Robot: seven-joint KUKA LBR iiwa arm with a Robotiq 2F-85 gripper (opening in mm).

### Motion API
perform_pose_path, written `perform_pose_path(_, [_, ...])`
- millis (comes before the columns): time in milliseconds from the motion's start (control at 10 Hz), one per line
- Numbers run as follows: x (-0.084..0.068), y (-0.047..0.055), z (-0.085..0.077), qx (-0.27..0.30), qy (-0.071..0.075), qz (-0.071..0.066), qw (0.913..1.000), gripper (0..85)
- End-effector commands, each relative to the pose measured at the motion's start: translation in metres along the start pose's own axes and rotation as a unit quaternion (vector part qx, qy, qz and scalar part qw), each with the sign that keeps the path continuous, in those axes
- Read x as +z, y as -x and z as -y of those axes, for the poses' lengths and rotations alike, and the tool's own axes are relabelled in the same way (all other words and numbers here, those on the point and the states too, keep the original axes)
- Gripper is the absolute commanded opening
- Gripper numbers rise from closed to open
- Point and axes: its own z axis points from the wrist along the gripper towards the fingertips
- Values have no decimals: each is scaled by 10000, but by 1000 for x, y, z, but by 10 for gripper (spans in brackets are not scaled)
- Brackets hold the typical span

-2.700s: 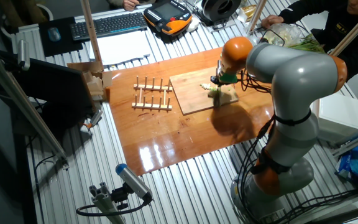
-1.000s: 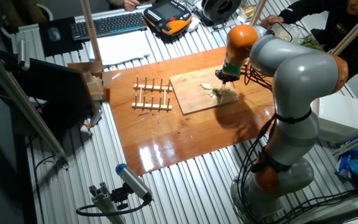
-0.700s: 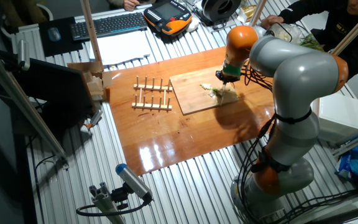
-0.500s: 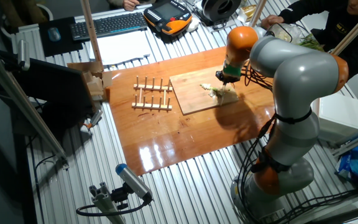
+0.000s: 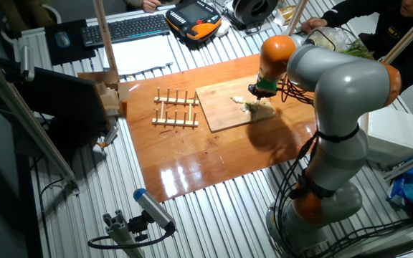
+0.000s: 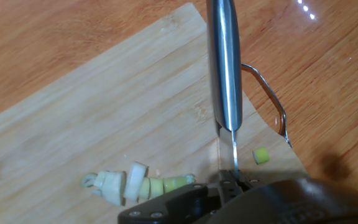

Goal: Chop the scallions

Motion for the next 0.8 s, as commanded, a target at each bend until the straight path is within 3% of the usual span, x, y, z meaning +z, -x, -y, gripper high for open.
perform_pose_path(0, [2,-1,0,11,15,1,10000,0])
perform_pose_path(300, [6,-4,-1,41,54,76,9999,0])
perform_pose_path(500, [7,-14,-4,116,133,208,9996,0])
perform_pose_path(700, [6,-17,-8,153,157,257,9994,0])
